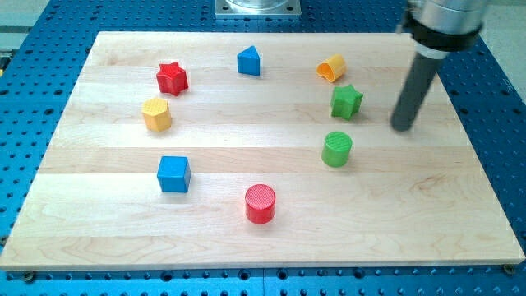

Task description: Push the green star slightly to the left

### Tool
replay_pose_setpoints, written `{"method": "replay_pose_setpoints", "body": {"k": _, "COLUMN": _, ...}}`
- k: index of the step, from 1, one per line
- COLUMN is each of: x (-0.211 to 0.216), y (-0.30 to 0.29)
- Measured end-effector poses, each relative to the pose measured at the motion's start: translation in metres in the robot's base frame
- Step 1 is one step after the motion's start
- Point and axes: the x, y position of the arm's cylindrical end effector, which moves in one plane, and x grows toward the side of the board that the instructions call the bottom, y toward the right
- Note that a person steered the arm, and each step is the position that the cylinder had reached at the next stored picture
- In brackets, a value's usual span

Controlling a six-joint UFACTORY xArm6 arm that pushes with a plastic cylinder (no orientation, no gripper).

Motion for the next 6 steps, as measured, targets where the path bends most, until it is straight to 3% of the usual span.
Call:
{"method": "replay_pose_setpoints", "body": {"k": 1, "x": 0.000, "y": 0.069}}
{"method": "replay_pose_setpoints", "body": {"k": 2, "x": 0.002, "y": 0.080}}
{"method": "replay_pose_setpoints", "body": {"k": 4, "x": 0.027, "y": 0.082}}
{"method": "replay_pose_setpoints", "body": {"k": 6, "x": 0.097, "y": 0.060}}
